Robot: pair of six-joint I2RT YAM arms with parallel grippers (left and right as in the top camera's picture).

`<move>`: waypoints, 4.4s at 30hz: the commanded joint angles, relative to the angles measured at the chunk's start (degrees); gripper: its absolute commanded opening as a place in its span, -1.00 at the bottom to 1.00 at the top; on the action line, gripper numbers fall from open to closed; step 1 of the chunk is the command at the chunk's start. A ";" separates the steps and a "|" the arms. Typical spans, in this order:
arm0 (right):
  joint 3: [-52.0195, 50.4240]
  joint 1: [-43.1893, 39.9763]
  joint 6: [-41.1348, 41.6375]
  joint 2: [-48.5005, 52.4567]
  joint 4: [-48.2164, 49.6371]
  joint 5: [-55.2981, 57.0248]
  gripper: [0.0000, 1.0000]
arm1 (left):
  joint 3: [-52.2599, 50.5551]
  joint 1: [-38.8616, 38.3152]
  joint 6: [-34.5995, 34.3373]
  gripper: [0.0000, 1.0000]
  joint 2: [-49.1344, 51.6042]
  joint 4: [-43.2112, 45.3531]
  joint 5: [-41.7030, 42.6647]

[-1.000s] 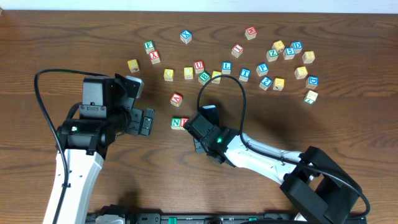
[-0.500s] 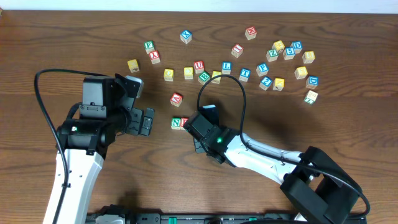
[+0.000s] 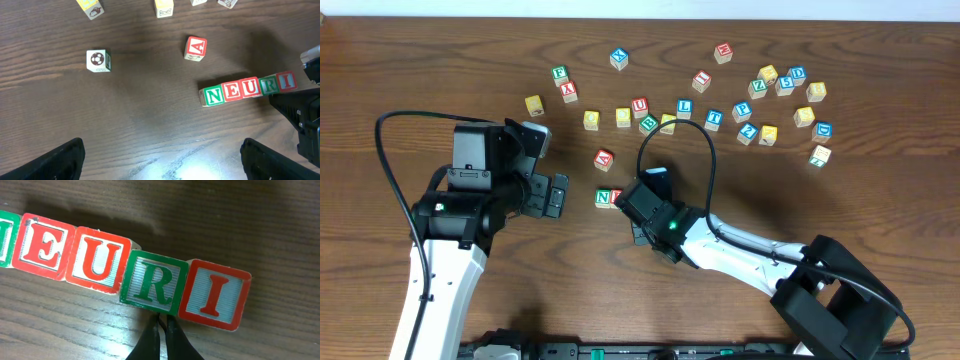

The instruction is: Spell out NEURIPS

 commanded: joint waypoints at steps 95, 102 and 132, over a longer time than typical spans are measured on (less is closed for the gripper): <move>-0.22 -2.91 10.99 0.46 -8.63 11.87 -0.98 | 1.53 0.24 0.35 0.96 -0.04 0.02 -0.55; -0.22 -3.23 9.33 0.46 -5.81 11.85 -0.98 | 1.53 0.24 0.35 0.96 -0.04 0.02 -0.55; 0.11 -5.25 5.35 0.11 -3.98 16.85 -0.98 | 1.53 0.24 0.37 0.96 -0.04 0.02 -0.55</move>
